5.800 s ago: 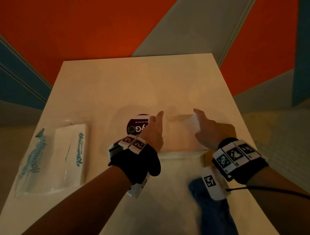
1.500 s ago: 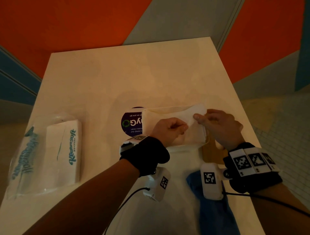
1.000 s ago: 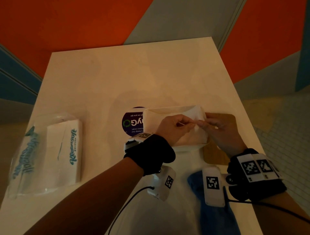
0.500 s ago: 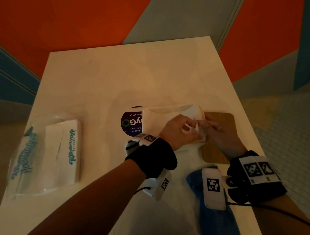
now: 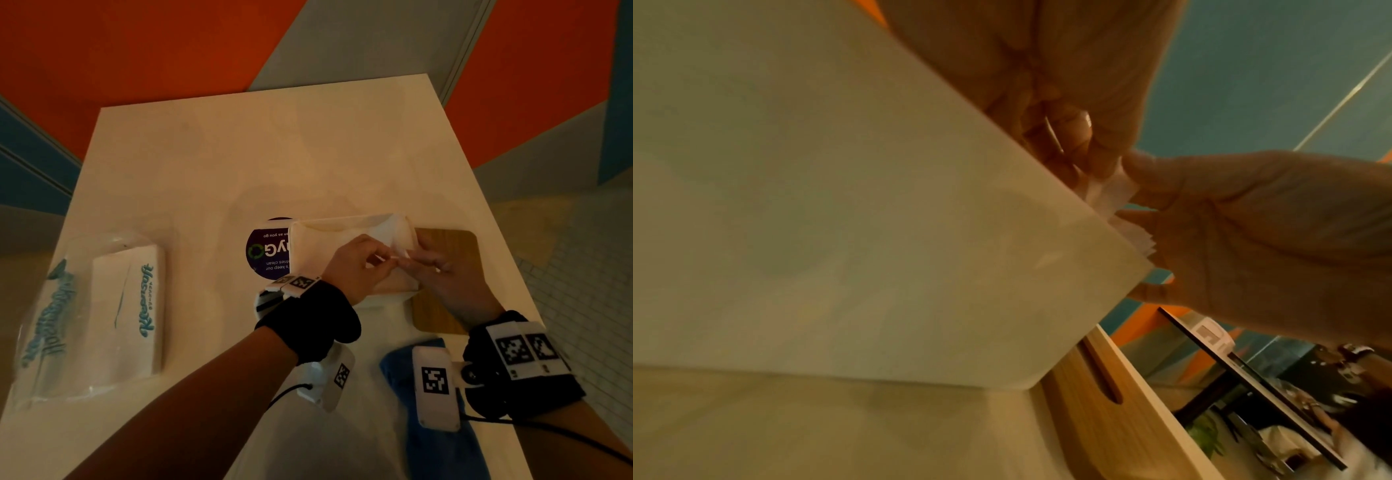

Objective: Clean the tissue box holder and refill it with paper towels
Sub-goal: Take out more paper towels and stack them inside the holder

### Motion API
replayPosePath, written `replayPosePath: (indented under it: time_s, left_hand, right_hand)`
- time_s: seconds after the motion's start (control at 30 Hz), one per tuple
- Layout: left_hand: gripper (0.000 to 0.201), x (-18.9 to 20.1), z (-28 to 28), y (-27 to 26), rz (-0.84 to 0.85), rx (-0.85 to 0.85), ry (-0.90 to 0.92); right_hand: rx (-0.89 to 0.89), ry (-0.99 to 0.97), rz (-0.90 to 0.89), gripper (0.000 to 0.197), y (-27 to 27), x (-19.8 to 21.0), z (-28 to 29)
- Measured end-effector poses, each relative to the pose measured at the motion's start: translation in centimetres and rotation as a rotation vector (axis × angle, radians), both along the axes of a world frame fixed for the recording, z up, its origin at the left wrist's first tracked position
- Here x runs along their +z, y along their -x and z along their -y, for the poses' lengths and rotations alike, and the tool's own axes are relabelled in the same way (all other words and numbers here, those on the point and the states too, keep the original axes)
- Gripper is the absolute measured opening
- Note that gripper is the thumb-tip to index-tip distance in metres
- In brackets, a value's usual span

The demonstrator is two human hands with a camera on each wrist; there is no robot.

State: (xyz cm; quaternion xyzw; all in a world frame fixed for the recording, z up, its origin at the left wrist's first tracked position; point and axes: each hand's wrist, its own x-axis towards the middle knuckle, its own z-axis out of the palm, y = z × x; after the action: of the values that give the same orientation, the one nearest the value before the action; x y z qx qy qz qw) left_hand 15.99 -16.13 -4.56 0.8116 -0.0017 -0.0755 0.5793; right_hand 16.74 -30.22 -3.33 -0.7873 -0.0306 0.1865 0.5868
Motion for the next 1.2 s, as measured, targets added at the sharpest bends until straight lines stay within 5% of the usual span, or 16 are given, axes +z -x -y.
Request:
replayPosePath:
  time_s: [0.07, 0.2, 0.37, 0.53, 0.8, 0.9, 0.97, 1.07, 1.13, 1.2]
  left_hand:
    - [0.010, 0.0, -0.2, -0.1, -0.068, 0.037, 0.008]
    - [0.021, -0.4, -1.5, -0.1, -0.069, 0.142, 0.057]
    - [0.007, -0.5, -1.8, 0.4, 0.004, 0.121, -0.024]
    - [0.010, -0.7, -2.0, 0.6, 0.015, 0.146, -0.029]
    - [0.009, -0.2, -1.5, 1.1, 0.067, 0.176, -0.037]
    - [0.006, -0.2, -1.5, 1.1, 0.080, 0.159, -0.039]
    - [0.006, -0.4, -1.7, 1.1, 0.072, 0.137, -0.050]
    - [0.006, -0.4, -2.0, 1.2, 0.044, 0.121, -0.060]
    - [0.005, -0.4, -2.3, 1.2, 0.028, 0.133, -0.055]
    - [0.010, -0.4, -2.4, 1.2, 0.033, 0.160, -0.064]
  right_hand:
    - [0.024, 0.087, 0.082, 0.018, 0.1, -0.2, 0.3]
    - [0.062, 0.869, 0.246, 0.037, 0.7, -0.6, 0.4]
    - [-0.016, 0.854, 0.622, 0.042, 1.4, -0.1, -0.5]
    - [0.288, 0.945, 0.973, 0.015, 0.9, 1.1, -0.6]
    - [0.733, 1.234, 0.634, 0.065, 0.6, 0.8, -1.2]
    - [0.746, 1.224, 0.616, 0.085, 0.5, 0.6, -1.4]
    - [0.733, 1.163, 0.637, 0.081, 0.5, 0.6, -1.7]
    - [0.514, 0.904, 0.616, 0.049, 0.1, 0.6, -0.8]
    - [0.013, 0.530, 0.512, 0.029, 0.0, 1.5, 0.6]
    - [-0.307, 0.422, 0.311, 0.016, 0.0, 1.0, 2.4]
